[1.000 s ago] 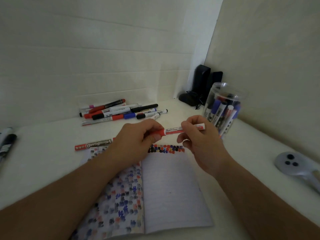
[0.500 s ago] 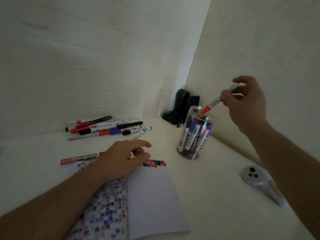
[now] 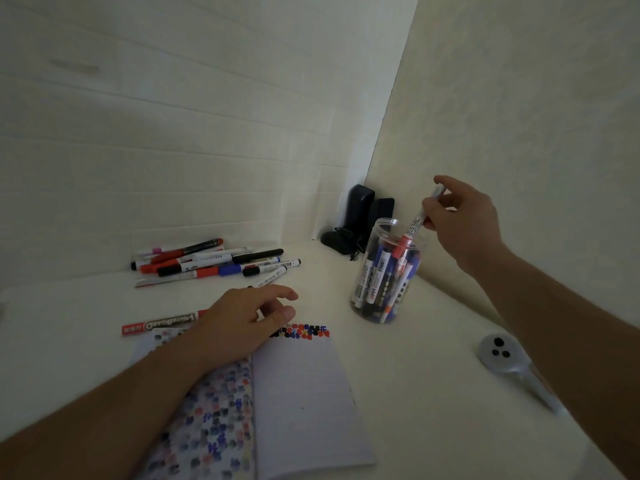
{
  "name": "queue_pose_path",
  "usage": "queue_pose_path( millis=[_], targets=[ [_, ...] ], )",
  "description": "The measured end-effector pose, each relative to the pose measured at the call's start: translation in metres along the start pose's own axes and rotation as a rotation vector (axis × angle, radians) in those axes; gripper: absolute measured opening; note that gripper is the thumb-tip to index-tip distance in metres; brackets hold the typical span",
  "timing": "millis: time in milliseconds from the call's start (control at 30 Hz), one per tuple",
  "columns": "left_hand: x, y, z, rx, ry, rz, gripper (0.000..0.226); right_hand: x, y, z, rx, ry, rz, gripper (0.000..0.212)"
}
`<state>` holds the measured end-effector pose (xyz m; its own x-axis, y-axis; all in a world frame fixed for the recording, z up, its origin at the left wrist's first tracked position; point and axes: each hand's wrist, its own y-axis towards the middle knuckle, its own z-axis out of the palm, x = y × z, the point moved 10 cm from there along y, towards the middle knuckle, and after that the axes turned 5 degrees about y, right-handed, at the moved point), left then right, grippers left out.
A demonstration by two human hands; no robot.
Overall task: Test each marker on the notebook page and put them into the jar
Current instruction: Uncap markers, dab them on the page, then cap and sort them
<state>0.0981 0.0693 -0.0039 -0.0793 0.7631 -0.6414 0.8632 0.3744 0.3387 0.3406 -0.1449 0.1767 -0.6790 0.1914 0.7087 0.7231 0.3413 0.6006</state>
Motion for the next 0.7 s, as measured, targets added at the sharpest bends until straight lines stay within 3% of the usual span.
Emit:
queue_pose_path(
  millis=[200, 267, 433, 700],
  targets=[
    [-0.002, 0.001, 0.001, 0.002, 0.012, 0.000, 0.026, -0.004, -0.028, 0.039, 0.236, -0.268, -0.116, 0.034],
    [-0.001, 0.001, 0.001, 0.002, 0.012, -0.002, 0.026, -0.003, -0.037, 0.042, 0.211, -0.365, -0.197, 0.024],
    [0.002, 0.002, 0.003, 0.010, 0.014, -0.002, 0.029, -0.007, -0.049, 0.049, 0.092, -0.587, -0.389, 0.046],
    [0.003, 0.001, 0.002, 0.006, 0.024, -0.001, 0.029, -0.004, -0.046, 0.061, 0.161, -0.661, -0.386, 0.044]
  ],
)
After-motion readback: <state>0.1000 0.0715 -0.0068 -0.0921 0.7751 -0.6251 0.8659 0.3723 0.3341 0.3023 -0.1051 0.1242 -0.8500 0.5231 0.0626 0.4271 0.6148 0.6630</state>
